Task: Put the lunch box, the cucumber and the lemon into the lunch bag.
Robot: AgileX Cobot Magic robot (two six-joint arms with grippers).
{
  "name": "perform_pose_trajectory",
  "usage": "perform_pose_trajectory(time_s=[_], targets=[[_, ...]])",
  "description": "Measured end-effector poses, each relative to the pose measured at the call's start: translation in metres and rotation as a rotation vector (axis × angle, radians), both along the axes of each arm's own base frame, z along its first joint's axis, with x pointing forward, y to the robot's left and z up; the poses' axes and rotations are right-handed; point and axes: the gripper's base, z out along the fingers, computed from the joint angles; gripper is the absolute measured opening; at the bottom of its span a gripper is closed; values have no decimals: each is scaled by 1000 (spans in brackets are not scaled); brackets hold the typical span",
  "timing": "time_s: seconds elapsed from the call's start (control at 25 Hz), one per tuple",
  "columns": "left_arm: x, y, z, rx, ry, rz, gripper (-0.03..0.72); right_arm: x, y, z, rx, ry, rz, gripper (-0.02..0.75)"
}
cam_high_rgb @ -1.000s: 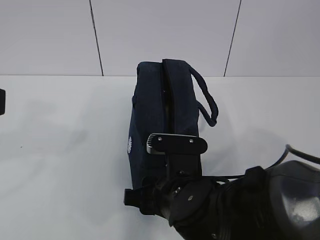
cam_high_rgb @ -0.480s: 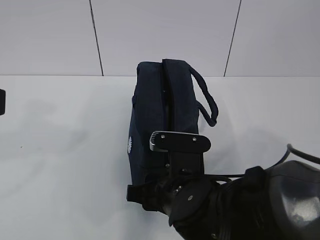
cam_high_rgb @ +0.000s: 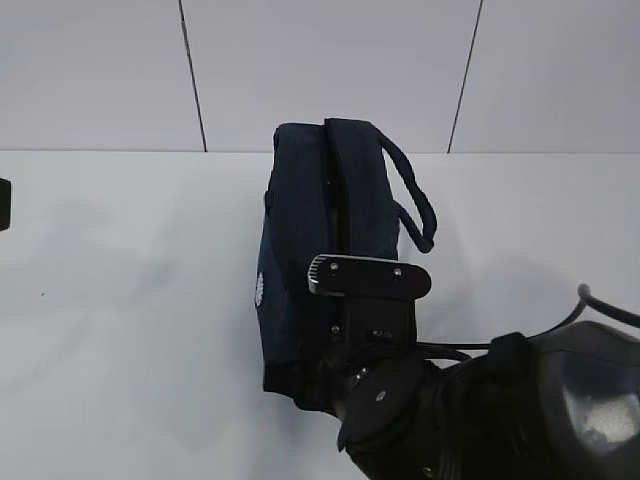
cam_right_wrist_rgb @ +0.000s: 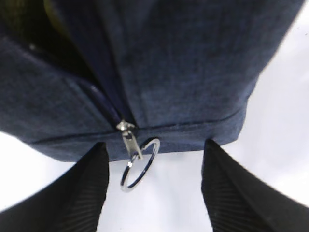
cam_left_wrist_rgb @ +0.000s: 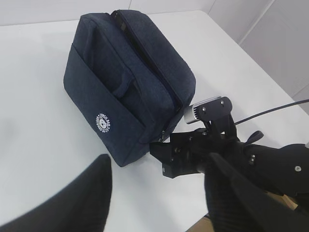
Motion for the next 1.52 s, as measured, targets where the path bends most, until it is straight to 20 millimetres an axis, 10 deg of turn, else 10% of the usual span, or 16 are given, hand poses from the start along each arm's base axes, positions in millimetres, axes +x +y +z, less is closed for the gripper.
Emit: perform_pose_trajectory(time_s=[1.52], targets=[[0,0,0,2,3,-2,428,5,8,-2,32,-34,14,475]])
